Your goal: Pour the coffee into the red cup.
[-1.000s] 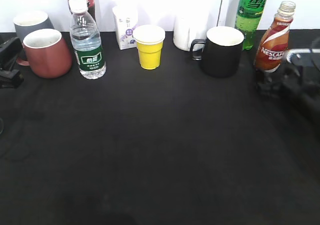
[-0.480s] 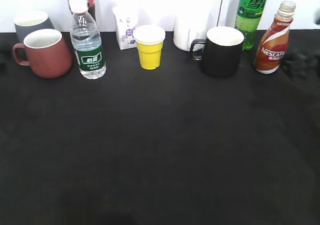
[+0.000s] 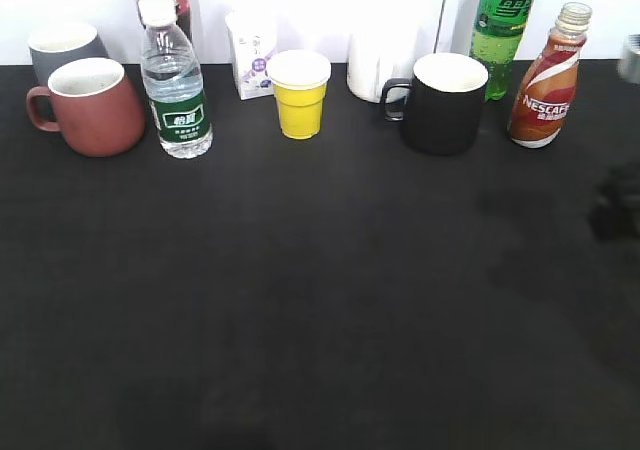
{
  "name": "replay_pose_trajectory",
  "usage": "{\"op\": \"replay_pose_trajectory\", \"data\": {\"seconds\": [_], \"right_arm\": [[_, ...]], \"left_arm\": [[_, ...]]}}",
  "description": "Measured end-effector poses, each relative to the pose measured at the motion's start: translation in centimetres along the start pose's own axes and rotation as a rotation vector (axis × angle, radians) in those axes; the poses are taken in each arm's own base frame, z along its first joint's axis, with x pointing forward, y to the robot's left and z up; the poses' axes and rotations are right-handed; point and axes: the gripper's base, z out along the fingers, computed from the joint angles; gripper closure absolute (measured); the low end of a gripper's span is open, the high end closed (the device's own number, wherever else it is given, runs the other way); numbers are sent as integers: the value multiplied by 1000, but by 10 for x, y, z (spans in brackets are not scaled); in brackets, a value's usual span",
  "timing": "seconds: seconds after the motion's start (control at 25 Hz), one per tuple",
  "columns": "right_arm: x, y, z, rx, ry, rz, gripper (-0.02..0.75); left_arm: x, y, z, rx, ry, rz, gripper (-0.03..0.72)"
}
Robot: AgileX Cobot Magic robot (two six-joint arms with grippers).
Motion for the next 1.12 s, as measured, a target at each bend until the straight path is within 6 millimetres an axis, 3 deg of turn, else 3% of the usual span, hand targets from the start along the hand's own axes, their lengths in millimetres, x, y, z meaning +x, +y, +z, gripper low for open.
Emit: {"op": "replay_pose_trajectory", "data": {"seconds": [0.12, 0.24, 0.32, 0.44, 0.52, 0.6, 0.72, 0.88, 1.12], "right_arm": [[24, -2, -45, -11, 12, 9, 221], [63, -7, -112, -36, -227, 10, 222], [100, -11, -133, -50, -369, 4, 220], [150, -17, -126, -36, -467, -35, 123], [166, -19, -110, -29, -451, -39, 104], [168, -19, -104, -27, -436, -40, 122], [167, -19, -104, -29, -441, -39, 169], [167, -19, -104, -30, -442, -39, 97], [167, -19, -104, -31, -445, -39, 125]], "left_arm": [[29, 2, -27, -4, 40, 4, 302], [51, 3, -54, 4, -106, 6, 298], [66, 3, -69, 10, -209, 8, 298], [83, 4, -79, 15, -299, 9, 244], [90, 5, -60, 11, -237, 8, 157], [97, 6, -45, 4, -175, 8, 138], [95, 7, -44, -4, -194, 11, 137], [93, 7, -44, -2, -223, 11, 137], [89, 7, -34, -10, -279, 16, 137]]}}
